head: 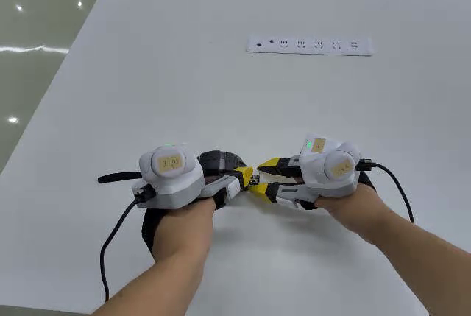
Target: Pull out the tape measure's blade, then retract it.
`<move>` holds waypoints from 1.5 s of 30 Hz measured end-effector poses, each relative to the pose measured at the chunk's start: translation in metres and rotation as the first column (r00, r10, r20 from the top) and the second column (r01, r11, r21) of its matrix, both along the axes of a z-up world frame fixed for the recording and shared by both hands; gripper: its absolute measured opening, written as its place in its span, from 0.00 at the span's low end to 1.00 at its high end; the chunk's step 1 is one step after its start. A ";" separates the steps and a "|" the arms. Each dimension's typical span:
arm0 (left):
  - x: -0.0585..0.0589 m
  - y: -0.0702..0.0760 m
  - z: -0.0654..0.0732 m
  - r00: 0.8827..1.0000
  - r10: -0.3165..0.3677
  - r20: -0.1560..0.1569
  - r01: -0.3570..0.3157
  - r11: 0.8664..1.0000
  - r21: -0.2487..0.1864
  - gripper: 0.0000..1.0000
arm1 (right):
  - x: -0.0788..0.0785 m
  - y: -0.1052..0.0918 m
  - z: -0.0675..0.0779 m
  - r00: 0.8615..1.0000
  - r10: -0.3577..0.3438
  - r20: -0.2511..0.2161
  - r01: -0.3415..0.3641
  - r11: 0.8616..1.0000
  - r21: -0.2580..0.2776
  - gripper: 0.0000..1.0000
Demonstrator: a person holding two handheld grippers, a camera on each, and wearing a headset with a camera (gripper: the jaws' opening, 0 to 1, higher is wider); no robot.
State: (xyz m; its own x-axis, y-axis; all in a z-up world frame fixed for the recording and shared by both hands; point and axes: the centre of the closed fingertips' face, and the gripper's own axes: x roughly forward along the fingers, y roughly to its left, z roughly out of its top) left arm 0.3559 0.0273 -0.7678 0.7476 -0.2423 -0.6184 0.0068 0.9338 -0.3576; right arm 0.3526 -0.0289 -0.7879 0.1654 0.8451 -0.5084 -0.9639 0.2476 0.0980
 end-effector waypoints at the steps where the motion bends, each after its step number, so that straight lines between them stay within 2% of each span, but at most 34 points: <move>1: 0.000 0.000 0.000 1.000 -0.002 -0.001 0.002 1.000 0.000 0.61 | 0.000 0.000 0.001 1.000 -0.002 -0.003 0.002 1.000 0.005 0.23; 4: 0.000 0.000 0.001 1.000 -0.012 0.005 0.012 1.000 -0.002 0.61 | -0.001 0.000 0.002 1.000 -0.006 -0.002 0.006 1.000 0.003 0.24; 7: -0.002 0.003 0.005 1.000 -0.012 0.017 0.013 1.000 -0.025 0.62 | -0.005 0.000 0.004 1.000 -0.005 -0.005 0.005 1.000 0.002 0.25; 12: -0.004 0.008 0.011 0.999 -0.032 0.037 0.032 0.999 -0.002 0.64 | -0.006 -0.003 0.008 1.000 -0.018 -0.009 0.018 1.000 0.003 0.29; 15: -0.006 0.012 0.013 0.998 -0.040 0.040 0.040 0.999 -0.006 0.64 | -0.007 -0.005 0.010 1.000 -0.028 -0.010 0.028 1.000 -0.001 0.32; 16: -0.006 0.013 0.013 0.997 -0.057 0.044 0.057 0.998 0.012 0.64 | -0.009 -0.006 0.011 0.999 -0.031 -0.013 0.031 1.000 0.000 0.32; 21: -0.009 0.015 0.015 0.993 -0.098 0.058 0.096 0.995 0.041 0.65 | -0.011 -0.012 0.015 0.998 -0.053 -0.016 0.054 0.999 0.008 0.39; 23: -0.010 0.016 0.018 0.992 -0.107 0.064 0.105 0.994 0.030 0.65 | -0.012 -0.014 0.018 0.998 -0.065 -0.021 0.065 0.998 0.018 0.40; 25: -0.012 0.017 0.022 0.989 -0.128 0.078 0.125 0.991 0.043 0.65 | -0.013 -0.017 0.022 0.997 -0.070 -0.017 0.071 0.997 0.020 0.41; 28: -0.014 0.020 0.023 0.986 -0.148 0.083 0.144 0.988 0.052 0.65 | -0.013 -0.020 0.026 0.996 -0.088 -0.019 0.089 0.996 0.025 0.43; 30: -0.014 0.023 0.031 0.981 -0.157 0.116 0.149 0.986 0.074 0.65 | -0.013 -0.023 0.026 0.995 -0.100 -0.015 0.101 0.995 0.016 0.44; 31: -0.015 0.022 0.031 0.977 -0.177 0.116 0.169 0.983 0.078 0.65 | -0.013 -0.026 0.025 0.995 -0.103 -0.004 0.103 0.995 -0.001 0.45; 32: -0.016 0.024 0.031 0.977 -0.179 0.112 0.171 0.982 0.081 0.65 | -0.012 -0.027 0.028 0.993 -0.115 -0.006 0.115 0.993 0.011 0.45; 34: -0.017 0.028 0.036 0.976 -0.178 0.128 0.171 0.983 0.069 0.65 | -0.012 -0.029 0.030 0.992 -0.126 -0.005 0.126 0.992 0.012 0.46; 37: -0.018 0.033 0.038 0.973 -0.185 0.135 0.176 0.982 0.073 0.66 | -0.015 -0.032 0.032 0.991 -0.133 0.000 0.133 0.991 0.004 0.48; 39: -0.019 0.035 0.038 0.969 -0.200 0.144 0.189 0.978 0.087 0.65 | -0.017 -0.035 0.032 0.991 -0.130 0.027 0.131 0.991 -0.018 0.49; 40: -0.020 0.035 0.039 0.966 -0.211 0.149 0.199 0.976 0.092 0.65 | -0.020 -0.037 0.034 0.991 -0.131 0.025 0.131 0.991 -0.017 0.50; 43: -0.022 0.037 0.040 0.964 -0.219 0.150 0.208 0.974 0.085 0.66 | -0.022 -0.044 0.037 0.988 -0.148 0.033 0.149 0.989 -0.018 0.52; 45: -0.024 0.035 0.042 0.955 -0.249 0.159 0.235 0.967 0.102 0.66 | -0.024 -0.049 0.039 0.987 -0.157 0.035 0.158 0.987 -0.016 0.53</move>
